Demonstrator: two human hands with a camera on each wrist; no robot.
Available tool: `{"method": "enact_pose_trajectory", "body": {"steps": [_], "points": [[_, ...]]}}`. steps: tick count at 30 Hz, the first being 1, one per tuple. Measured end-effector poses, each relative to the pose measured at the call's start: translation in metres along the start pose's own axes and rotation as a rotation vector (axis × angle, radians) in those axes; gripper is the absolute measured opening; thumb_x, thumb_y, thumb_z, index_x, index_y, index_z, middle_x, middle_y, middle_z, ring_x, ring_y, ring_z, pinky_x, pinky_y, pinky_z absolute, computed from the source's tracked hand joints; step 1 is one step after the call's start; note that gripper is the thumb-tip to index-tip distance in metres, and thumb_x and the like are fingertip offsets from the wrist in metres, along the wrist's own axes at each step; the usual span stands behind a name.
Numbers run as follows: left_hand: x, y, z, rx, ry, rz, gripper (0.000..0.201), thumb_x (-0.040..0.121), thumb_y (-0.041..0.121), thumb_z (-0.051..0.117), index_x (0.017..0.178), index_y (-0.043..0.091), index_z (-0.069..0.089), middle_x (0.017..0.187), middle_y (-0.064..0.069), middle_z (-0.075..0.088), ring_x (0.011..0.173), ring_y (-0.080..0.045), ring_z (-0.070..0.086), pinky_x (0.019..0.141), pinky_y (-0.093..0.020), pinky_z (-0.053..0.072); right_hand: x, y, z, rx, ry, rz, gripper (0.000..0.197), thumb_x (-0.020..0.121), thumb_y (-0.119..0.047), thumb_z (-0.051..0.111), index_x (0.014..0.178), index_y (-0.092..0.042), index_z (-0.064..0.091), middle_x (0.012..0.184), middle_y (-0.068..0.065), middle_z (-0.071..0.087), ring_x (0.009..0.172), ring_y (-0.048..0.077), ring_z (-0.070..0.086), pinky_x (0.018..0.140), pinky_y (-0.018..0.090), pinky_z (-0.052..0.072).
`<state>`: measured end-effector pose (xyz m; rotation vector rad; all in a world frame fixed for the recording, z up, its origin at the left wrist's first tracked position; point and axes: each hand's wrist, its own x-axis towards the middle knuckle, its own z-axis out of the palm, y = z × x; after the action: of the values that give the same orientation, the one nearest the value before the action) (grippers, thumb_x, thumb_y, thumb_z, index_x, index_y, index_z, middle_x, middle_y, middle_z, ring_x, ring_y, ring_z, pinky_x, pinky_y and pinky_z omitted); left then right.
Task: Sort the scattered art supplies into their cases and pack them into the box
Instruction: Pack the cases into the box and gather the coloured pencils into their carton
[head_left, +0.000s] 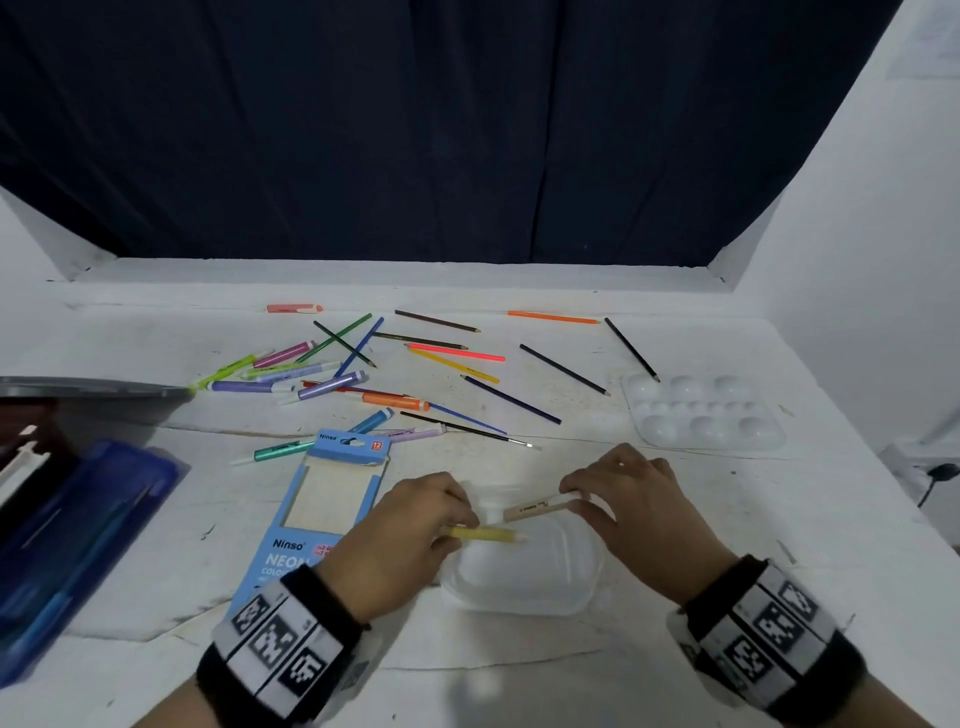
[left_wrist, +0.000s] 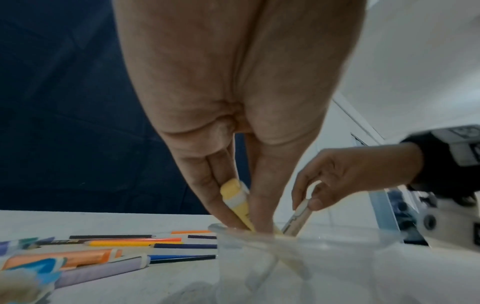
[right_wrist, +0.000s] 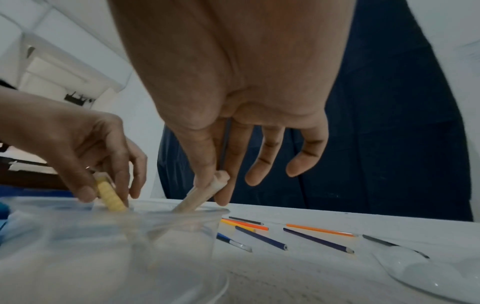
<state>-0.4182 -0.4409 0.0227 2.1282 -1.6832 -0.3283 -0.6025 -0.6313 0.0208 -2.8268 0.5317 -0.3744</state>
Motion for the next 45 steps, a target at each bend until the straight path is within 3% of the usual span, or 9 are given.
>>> {"method": "enact_pose_trajectory", "body": {"steps": [6, 10, 15, 22, 27, 31, 38, 41, 45], "points": [[0.025, 0.011, -0.002, 0.203, -0.1, -0.044, 0.031, 0.089, 0.019, 0.068, 0.116, 0.033, 0.071, 0.112, 0.011, 0.064, 0.107, -0.013, 0.056, 0.085, -0.026, 0.044, 0.011, -0.002, 0.01, -0.087, 0.015, -0.058, 0.019, 0.075, -0.024, 0.082, 0.086, -0.034, 0.071, 0.097, -0.019, 0.063, 0.104, 0.016, 0.055, 0.077, 0.037, 0.045], [0.032, 0.02, 0.001, 0.279, -0.081, -0.079, 0.026, 0.088, 0.018, 0.067, 0.111, 0.031, 0.069, 0.108, 0.011, 0.065, 0.102, -0.013, 0.056, 0.074, -0.023, 0.033, 0.014, -0.005, 0.016, -0.124, -0.015, -0.058, 0.018, 0.073, -0.025, 0.083, 0.084, -0.033, 0.072, 0.106, -0.014, 0.059, 0.114, 0.016, 0.051, 0.084, 0.04, 0.046], [0.039, 0.018, 0.01, 0.33, -0.046, -0.139, 0.018, 0.084, 0.021, 0.071, 0.101, 0.026, 0.068, 0.101, 0.008, 0.067, 0.099, -0.017, 0.058, 0.078, -0.027, 0.041, 0.02, -0.003, 0.019, -0.04, -0.214, -0.004, 0.018, 0.092, -0.032, 0.064, 0.109, -0.03, 0.069, 0.128, -0.008, 0.046, 0.119, 0.012, 0.047, 0.094, 0.029, 0.039], [0.036, 0.016, 0.01, 0.365, -0.117, -0.129, 0.036, 0.081, 0.051, 0.074, 0.11, 0.029, 0.072, 0.105, 0.005, 0.066, 0.1, -0.017, 0.054, 0.075, -0.028, 0.038, 0.019, -0.001, 0.024, 0.03, -0.246, 0.038, 0.015, 0.093, -0.034, 0.061, 0.106, -0.029, 0.067, 0.118, -0.01, 0.051, 0.097, 0.007, 0.054, 0.085, 0.024, 0.044], [0.035, 0.018, 0.01, 0.389, -0.116, -0.123, 0.029, 0.091, 0.049, 0.063, 0.11, 0.032, 0.074, 0.103, 0.001, 0.065, 0.1, -0.019, 0.054, 0.075, -0.028, 0.035, 0.021, -0.003, 0.025, 0.092, -0.241, 0.059, 0.013, 0.092, -0.029, 0.062, 0.102, -0.027, 0.07, 0.112, -0.009, 0.051, 0.093, 0.009, 0.055, 0.078, 0.02, 0.044], [0.038, 0.02, 0.012, 0.428, -0.129, -0.096, 0.028, 0.094, 0.044, 0.06, 0.111, 0.027, 0.073, 0.104, 0.0, 0.069, 0.099, -0.021, 0.057, 0.084, -0.03, 0.037, 0.023, -0.006, 0.029, 0.079, -0.247, 0.06, 0.013, 0.09, -0.026, 0.062, 0.101, -0.027, 0.07, 0.109, -0.008, 0.051, 0.088, 0.009, 0.056, 0.076, 0.021, 0.047], [0.032, 0.011, 0.016, 0.356, -0.106, -0.032, 0.026, 0.095, 0.045, 0.058, 0.112, 0.03, 0.07, 0.104, 0.007, 0.069, 0.1, -0.016, 0.057, 0.091, -0.031, 0.04, 0.025, -0.002, 0.028, 0.059, -0.319, 0.012, 0.015, 0.089, -0.039, 0.062, 0.101, -0.03, 0.068, 0.105, -0.009, 0.05, 0.09, 0.007, 0.052, 0.08, 0.022, 0.047], [0.026, 0.01, 0.01, 0.245, -0.05, -0.022, 0.028, 0.093, 0.05, 0.059, 0.111, 0.03, 0.069, 0.104, 0.011, 0.067, 0.095, -0.01, 0.058, 0.084, -0.026, 0.041, 0.031, -0.003, 0.019, 0.109, -0.321, -0.022, 0.019, 0.091, -0.042, 0.061, 0.105, -0.03, 0.068, 0.109, -0.011, 0.053, 0.095, 0.006, 0.053, 0.085, 0.025, 0.048], [0.017, -0.006, -0.008, 0.008, 0.109, -0.102, 0.028, 0.088, 0.06, 0.06, 0.092, 0.034, 0.07, 0.084, 0.017, 0.064, 0.074, -0.002, 0.056, 0.068, -0.024, 0.046, 0.055, -0.009, 0.001, 0.186, -0.276, -0.15, 0.011, 0.091, -0.038, 0.062, 0.096, -0.03, 0.069, 0.103, -0.015, 0.056, 0.094, 0.003, 0.055, 0.085, 0.025, 0.048]]}}
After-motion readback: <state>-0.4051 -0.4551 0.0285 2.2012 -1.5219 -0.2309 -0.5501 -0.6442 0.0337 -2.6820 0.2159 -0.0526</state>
